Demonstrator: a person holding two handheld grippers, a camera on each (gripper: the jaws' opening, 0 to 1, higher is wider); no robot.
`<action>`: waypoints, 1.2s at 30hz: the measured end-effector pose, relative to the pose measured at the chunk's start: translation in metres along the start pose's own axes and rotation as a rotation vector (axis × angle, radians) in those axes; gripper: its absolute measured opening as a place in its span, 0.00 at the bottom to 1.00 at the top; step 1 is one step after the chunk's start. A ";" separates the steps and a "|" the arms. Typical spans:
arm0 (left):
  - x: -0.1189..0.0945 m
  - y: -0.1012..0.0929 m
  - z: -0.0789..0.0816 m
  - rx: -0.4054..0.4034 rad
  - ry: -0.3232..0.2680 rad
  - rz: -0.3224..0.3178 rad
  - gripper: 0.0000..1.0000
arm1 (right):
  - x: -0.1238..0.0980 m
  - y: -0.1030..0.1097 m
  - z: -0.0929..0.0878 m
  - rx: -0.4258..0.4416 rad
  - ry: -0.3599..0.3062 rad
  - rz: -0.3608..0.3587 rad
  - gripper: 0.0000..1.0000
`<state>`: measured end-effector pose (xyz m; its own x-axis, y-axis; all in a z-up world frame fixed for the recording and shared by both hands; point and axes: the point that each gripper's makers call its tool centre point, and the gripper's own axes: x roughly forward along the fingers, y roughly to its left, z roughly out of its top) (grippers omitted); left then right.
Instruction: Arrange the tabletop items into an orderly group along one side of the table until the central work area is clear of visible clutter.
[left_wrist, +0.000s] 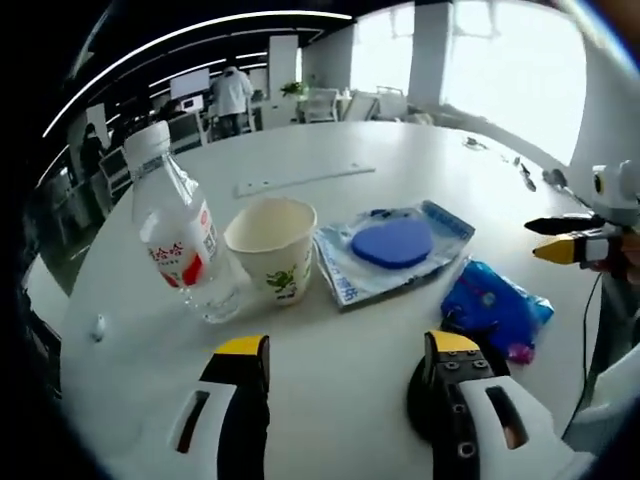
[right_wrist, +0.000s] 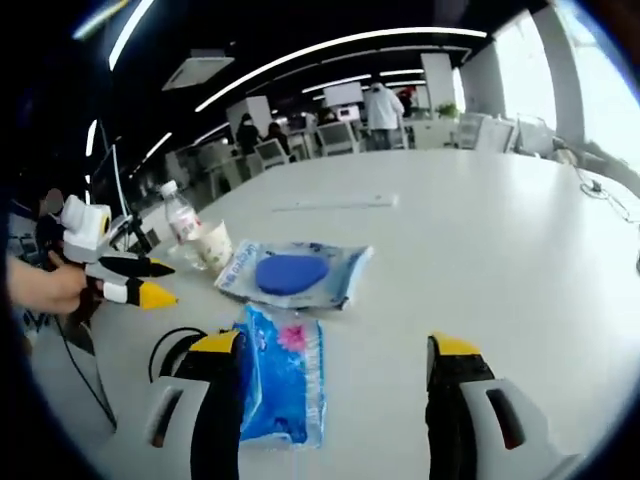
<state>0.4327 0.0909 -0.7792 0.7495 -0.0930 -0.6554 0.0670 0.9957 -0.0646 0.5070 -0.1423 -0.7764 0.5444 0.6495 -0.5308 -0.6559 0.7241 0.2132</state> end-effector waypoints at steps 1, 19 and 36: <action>0.001 -0.002 0.003 0.012 -0.003 -0.009 0.58 | -0.002 0.001 -0.001 0.005 -0.001 -0.001 0.73; 0.037 -0.055 0.023 0.150 0.005 -0.189 0.52 | -0.038 0.018 -0.045 0.123 0.029 -0.069 0.68; 0.053 -0.097 0.020 0.245 0.064 -0.340 0.42 | -0.040 0.053 -0.072 0.263 0.068 -0.068 0.64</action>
<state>0.4788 -0.0105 -0.7929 0.6155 -0.4087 -0.6739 0.4637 0.8792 -0.1097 0.4125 -0.1464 -0.8032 0.5404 0.5869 -0.6029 -0.4562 0.8065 0.3762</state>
